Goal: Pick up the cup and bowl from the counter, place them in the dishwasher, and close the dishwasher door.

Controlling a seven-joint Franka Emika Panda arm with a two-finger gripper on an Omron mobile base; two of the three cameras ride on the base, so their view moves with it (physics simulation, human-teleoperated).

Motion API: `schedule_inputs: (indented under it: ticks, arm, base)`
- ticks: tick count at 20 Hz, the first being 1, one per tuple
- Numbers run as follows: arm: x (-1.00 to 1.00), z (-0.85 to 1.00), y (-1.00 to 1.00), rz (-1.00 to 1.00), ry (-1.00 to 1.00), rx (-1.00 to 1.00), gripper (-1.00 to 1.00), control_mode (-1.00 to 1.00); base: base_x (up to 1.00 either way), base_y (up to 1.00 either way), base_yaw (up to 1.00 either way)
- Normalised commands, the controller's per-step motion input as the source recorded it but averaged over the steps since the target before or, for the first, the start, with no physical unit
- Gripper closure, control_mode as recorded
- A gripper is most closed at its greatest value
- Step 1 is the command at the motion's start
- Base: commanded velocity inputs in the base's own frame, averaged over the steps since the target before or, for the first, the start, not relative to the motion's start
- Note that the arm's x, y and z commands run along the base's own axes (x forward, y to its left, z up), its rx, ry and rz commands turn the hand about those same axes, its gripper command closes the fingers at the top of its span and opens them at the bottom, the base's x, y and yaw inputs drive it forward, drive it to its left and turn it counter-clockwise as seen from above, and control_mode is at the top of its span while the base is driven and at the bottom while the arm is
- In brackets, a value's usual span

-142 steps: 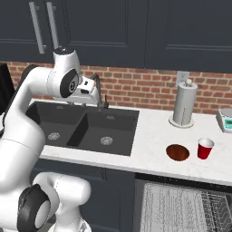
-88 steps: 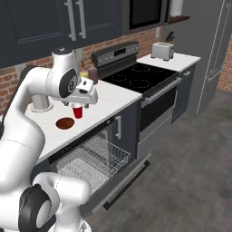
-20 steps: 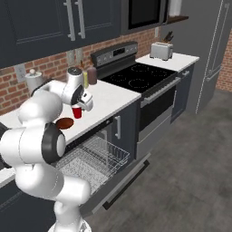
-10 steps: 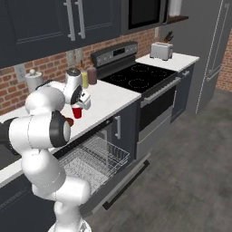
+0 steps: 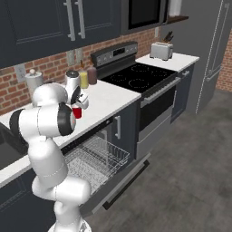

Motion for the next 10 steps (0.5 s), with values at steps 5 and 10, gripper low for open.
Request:
schedule_inputs:
  ticks: [5, 10]
  arm:
    - [0.34, -0.25, 0.15, 0.0, 0.0, 0.0, -1.0, -1.0]
    - [0.25, -0.22, 0.01, -0.01, 0.0, 0.0, -1.0, -1.0]
  base:
    - [0.0, 0.0, 0.0]
    - [0.0, 0.0, 0.0]
